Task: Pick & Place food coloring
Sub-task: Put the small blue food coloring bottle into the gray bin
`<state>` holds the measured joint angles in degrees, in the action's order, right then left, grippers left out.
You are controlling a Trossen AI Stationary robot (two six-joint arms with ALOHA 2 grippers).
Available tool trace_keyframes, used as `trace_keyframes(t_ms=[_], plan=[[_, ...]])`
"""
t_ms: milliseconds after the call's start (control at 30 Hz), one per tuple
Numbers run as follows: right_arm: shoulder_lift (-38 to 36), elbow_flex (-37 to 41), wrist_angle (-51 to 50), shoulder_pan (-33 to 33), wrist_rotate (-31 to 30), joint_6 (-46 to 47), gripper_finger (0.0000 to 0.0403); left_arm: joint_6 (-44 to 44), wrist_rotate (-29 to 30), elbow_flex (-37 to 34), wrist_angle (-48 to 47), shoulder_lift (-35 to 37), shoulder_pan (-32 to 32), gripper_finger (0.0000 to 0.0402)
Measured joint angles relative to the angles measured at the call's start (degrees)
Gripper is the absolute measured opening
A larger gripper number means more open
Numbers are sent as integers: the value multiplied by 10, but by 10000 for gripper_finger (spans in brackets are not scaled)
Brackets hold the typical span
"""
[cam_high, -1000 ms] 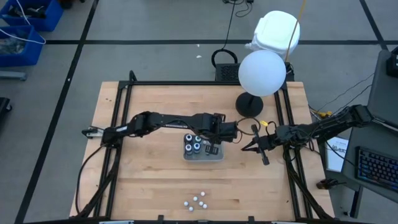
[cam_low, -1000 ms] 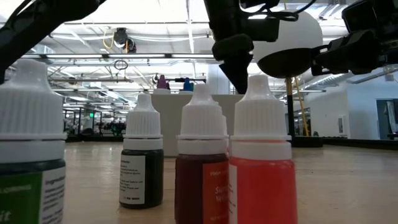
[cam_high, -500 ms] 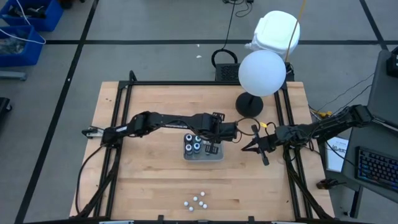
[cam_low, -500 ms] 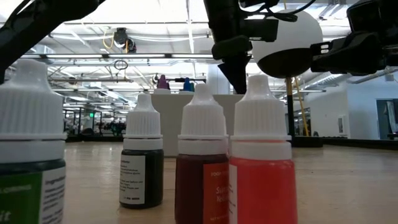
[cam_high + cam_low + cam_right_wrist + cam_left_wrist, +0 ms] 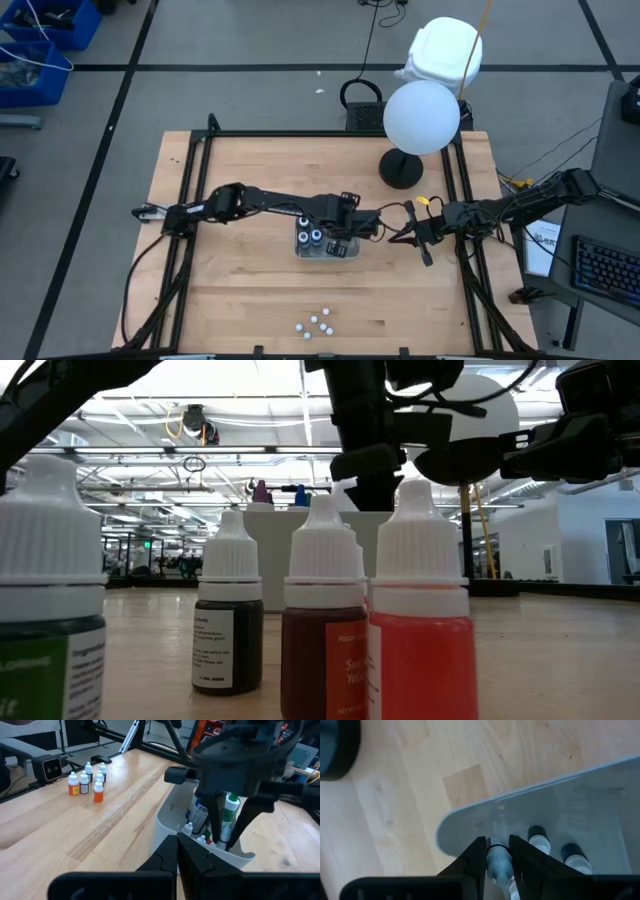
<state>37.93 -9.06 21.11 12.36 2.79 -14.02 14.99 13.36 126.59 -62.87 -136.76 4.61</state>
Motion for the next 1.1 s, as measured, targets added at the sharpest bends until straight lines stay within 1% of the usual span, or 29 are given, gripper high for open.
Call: trace_keyframes(t_ms=[167, 300, 467, 767, 967, 1100], plan=[[0, 0, 1, 0, 0, -1, 0, 5, -4, -16, 12, 0, -3, 79], [0, 0, 0, 0, 0, -1, 0, 24, -18, -31, 37, 0, -7, 79], [0, 0, 5, 0, 0, -1, 0, 41, -19, -47, 61, 0, -10, 79], [0, 0, 5, 0, 0, 0, 0, 44, -52, -49, 62, 0, -24, 79], [0, 0, 5, 0, 0, 8, 0, 44, -86, -49, 62, 0, -37, 79], [0, 0, 5, 0, 0, 9, 0, 43, -89, -49, 62, 0, -43, 79]])
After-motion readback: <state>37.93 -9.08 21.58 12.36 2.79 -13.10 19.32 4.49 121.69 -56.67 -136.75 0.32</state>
